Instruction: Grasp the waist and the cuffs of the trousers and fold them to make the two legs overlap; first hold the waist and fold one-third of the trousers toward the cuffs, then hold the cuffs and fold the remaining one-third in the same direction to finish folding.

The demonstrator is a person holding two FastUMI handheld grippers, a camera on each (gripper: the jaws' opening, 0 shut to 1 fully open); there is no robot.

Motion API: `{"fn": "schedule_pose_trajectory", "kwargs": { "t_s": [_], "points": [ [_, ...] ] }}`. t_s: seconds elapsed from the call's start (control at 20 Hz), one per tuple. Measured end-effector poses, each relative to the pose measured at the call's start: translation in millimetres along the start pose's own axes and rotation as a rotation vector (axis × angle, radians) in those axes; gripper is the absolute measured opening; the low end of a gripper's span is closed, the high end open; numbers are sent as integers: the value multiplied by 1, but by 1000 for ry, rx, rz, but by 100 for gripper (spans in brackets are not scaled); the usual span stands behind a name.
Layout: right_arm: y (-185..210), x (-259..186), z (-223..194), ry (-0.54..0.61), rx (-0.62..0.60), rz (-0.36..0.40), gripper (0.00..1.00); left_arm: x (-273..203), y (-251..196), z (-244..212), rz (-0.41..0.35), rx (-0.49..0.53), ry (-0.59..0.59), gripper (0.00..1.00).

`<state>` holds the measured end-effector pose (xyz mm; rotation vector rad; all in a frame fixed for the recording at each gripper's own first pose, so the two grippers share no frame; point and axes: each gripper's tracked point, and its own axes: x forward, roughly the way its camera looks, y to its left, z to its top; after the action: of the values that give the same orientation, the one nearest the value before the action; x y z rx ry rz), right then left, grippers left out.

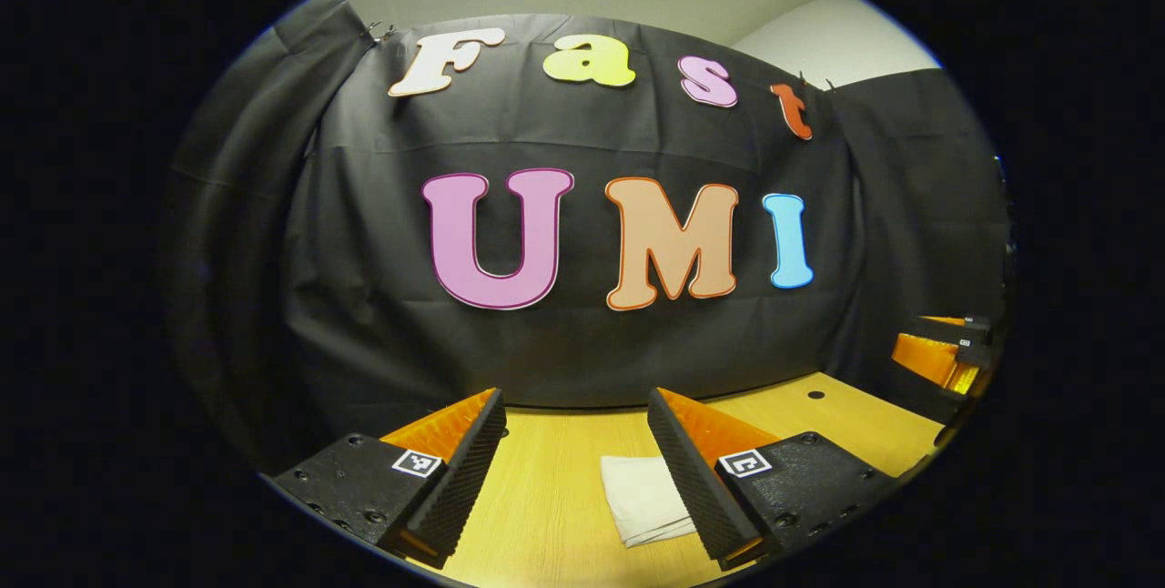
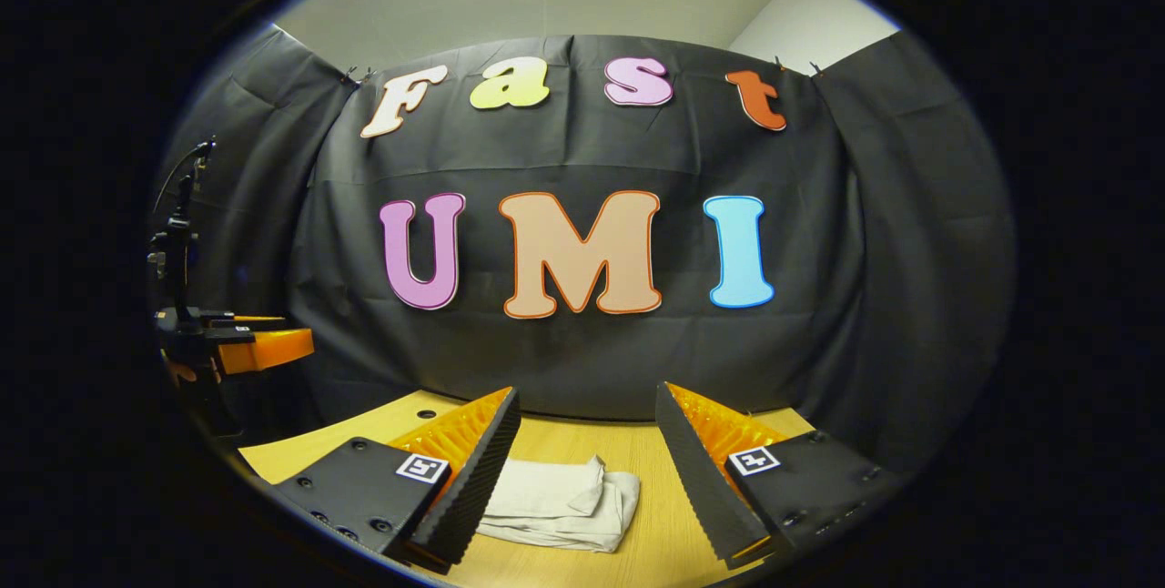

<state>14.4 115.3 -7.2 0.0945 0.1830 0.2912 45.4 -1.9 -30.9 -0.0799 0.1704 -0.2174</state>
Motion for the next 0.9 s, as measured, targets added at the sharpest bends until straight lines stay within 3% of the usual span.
{"fn": "schedule_pose_trajectory", "kwargs": {
  "t_s": [0.45, 0.5, 0.9],
  "points": [
    [6, -6, 6, -15, -4, -16, 96, -2, 13, -2, 15, -30, -8, 95],
    [7, -6, 7, -17, -5, -18, 92, -2, 14, -2, 16, -32, -9, 95],
    [14, -12, 12, -35, -1, -30, 96, -6, 25, 5, 13, -19, -28, 94]
  ]
}}
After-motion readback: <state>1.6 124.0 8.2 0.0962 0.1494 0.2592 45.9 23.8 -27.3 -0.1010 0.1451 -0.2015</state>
